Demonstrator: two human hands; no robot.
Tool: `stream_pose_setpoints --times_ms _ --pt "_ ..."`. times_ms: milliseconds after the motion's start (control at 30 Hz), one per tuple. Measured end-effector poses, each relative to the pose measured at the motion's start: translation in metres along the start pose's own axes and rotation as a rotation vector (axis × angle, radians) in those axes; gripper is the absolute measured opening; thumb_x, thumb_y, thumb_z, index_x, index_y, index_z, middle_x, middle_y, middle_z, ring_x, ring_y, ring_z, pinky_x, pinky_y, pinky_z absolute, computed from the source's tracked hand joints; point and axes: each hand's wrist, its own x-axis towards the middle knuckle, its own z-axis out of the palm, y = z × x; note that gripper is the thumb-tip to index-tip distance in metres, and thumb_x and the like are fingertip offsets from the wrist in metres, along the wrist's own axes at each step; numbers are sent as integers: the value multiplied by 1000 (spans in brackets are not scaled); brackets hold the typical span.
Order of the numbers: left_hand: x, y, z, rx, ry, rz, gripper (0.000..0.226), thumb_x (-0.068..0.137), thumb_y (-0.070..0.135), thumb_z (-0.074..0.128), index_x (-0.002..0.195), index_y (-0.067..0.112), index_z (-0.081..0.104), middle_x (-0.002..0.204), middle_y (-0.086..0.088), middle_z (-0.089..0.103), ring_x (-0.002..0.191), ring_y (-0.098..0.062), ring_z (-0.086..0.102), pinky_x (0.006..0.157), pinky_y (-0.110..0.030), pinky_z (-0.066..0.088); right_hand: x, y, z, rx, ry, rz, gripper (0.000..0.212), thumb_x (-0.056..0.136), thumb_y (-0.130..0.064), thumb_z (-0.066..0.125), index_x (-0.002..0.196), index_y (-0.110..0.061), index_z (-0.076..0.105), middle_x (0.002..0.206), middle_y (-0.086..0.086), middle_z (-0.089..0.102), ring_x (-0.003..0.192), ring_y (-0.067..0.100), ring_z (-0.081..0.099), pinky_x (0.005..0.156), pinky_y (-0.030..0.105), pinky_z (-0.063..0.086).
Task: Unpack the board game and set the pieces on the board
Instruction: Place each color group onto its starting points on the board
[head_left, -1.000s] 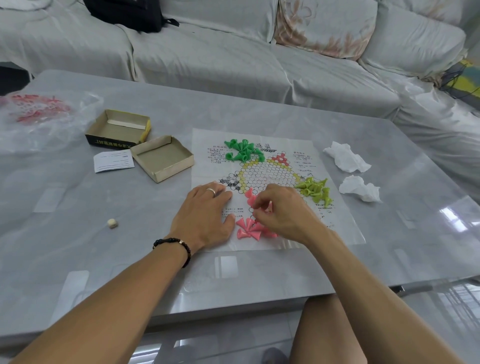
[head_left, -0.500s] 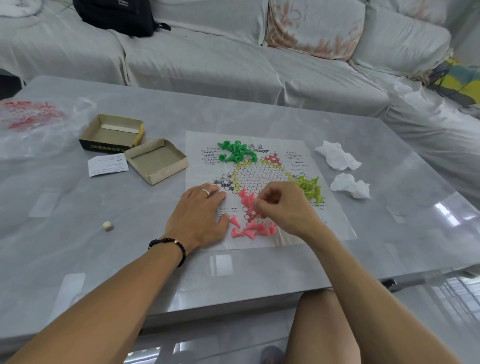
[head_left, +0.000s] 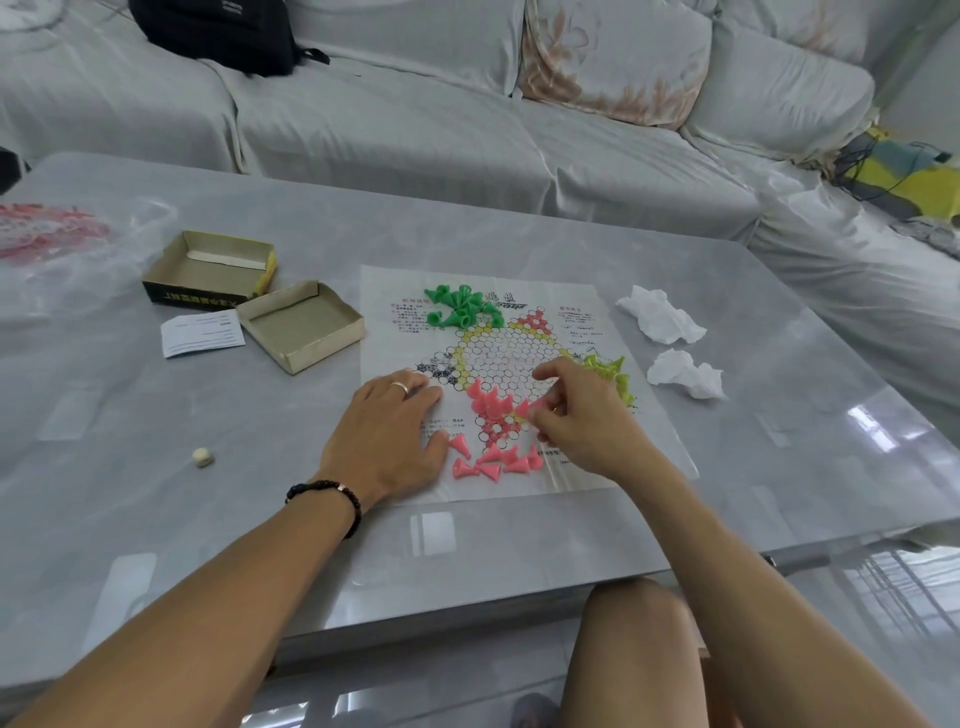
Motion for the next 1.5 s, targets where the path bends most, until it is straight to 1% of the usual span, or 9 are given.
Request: stream_pose_setpoints --times_ms 100,167,233,333,567,933,1167,1400,1500 --pt "0 0 0 -7 6 3 63 82 50 35 135 19 47 143 -3 41 137 -21 30 117 -36 18 4 -3 1 5 -6 30 12 87 -10 67 93 -15 58 68 -1 67 56 5 68 68 32 60" --pt "0 0 0 -8 3 3 63 82 50 34 136 19 46 144 -2 40 137 -21 29 117 -36 17 8 -4 1 -77 -6 -1 4 89 -14 66 93 -15 66 75 -3 68 60 5 67 64 23 57" --pt "0 0 1 -3 0 3 61 84 50 36 137 20 44 145 -2 39 138 -20 28 118 -36 16 10 -6 2 -169 2 -57 15 92 -15 60 96 -11 73 85 -2 72 73 9 65 67 17 50" --pt "1 -2 2 1 0 6 56 89 48 42 138 20 43 146 -2 39 139 -20 27 118 -36 15 12 -6 5 -210 -21 -72 19 93 -12 56 96 -7 74 91 2 73 80 15 66 71 24 52" --pt "0 -1 1 -18 13 0 61 84 50 37 136 20 45 144 -2 40 138 -20 28 118 -37 16 18 -5 12 -254 -55 -42 9 87 -9 64 90 -14 70 71 -11 60 65 2 56 54 12 39" --pt "0 -2 3 -14 36 9 54 89 46 47 136 19 45 144 -2 41 138 -21 29 118 -36 17 18 -1 17 -274 -36 -56 12 86 -7 63 94 -13 69 81 -3 67 77 13 63 70 30 54" --pt "0 -2 3 -14 36 11 54 89 46 46 135 20 46 143 -2 41 137 -20 29 118 -35 16 19 -5 19 -273 -23 -70 14 86 -4 59 92 -11 71 82 -3 66 76 11 61 67 24 49" --pt "0 -3 2 -7 27 17 57 86 48 42 134 18 47 142 -4 43 135 -22 32 117 -36 18 13 -5 16 -237 44 -84 16 83 -7 59 92 -14 71 78 -5 66 76 11 62 70 28 53" --pt "0 -3 3 3 22 21 55 88 48 43 134 19 46 142 -3 41 135 -22 31 117 -36 19 3 -12 13 -203 -40 -163 11 83 -16 64 87 -17 74 79 -9 66 74 5 59 71 26 52"
